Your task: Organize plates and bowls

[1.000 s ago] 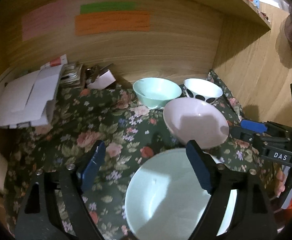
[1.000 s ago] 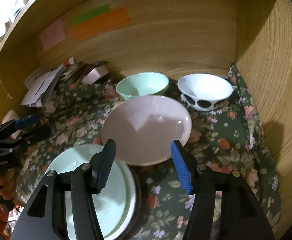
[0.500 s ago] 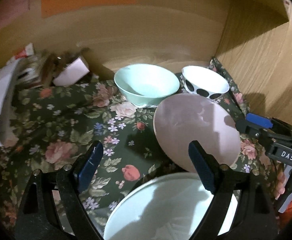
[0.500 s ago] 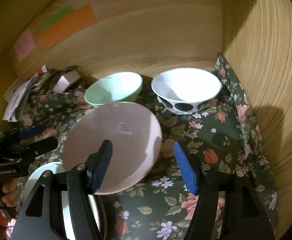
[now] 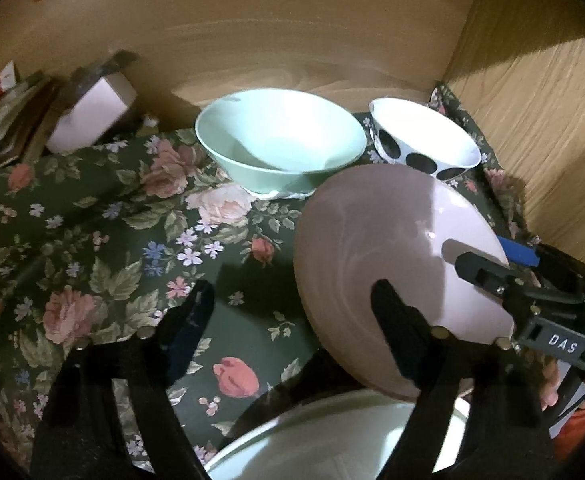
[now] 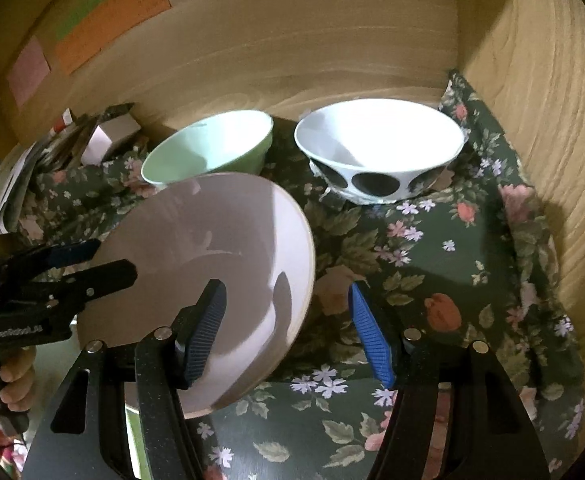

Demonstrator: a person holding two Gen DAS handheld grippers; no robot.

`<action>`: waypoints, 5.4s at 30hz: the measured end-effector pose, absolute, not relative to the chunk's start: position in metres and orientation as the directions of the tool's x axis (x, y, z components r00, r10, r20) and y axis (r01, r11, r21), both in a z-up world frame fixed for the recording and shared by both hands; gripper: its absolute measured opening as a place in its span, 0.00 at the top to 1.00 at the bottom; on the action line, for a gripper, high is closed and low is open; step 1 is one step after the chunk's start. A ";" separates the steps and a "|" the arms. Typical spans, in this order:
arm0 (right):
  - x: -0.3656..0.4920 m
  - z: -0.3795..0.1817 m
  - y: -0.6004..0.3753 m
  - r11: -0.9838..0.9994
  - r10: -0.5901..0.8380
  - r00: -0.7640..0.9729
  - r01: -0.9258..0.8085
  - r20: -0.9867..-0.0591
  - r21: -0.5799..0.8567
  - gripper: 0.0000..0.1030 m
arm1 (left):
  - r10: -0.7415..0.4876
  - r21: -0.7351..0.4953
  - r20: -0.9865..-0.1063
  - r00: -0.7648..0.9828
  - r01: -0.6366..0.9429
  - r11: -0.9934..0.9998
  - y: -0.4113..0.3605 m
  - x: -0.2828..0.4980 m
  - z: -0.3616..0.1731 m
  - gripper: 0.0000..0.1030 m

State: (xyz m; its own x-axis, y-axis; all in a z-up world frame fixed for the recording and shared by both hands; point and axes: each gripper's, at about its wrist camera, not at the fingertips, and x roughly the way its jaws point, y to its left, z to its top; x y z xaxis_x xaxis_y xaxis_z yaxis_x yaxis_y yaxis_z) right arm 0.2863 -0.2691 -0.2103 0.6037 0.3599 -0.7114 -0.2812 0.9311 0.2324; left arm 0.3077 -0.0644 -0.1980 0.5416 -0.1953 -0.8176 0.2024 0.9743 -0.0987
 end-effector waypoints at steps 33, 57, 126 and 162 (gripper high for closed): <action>0.272 -0.194 -0.269 0.906 0.423 0.591 -0.293 -0.687 0.306 0.82 | -0.247 -0.117 -0.806 0.537 0.264 0.957 -0.081 0.298 -0.190 0.81; 0.212 -0.145 -0.212 0.862 0.497 0.625 -0.437 -0.602 0.257 0.82 | -0.191 -0.103 -0.710 0.678 0.168 0.980 -0.026 0.210 -0.125 0.81; 0.176 -0.221 -0.009 0.654 0.557 0.247 -0.719 -0.793 0.236 0.78 | 0.003 -0.160 -0.799 0.602 -0.218 0.963 0.159 0.097 -0.193 0.81; 0.229 -0.112 -0.146 0.828 0.517 0.642 -0.542 -0.566 0.141 0.36 | 0.031 -0.025 -0.613 0.790 -0.059 0.998 0.069 0.160 -0.077 0.15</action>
State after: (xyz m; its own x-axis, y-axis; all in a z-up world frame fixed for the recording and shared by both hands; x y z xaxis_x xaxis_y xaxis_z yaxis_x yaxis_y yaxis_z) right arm 0.2286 -0.1461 -0.1119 0.6419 0.5171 -0.5661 -0.5424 0.8281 0.1414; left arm 0.1599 0.0692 -0.0770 0.7896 0.0311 -0.6129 -0.0587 0.9980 -0.0250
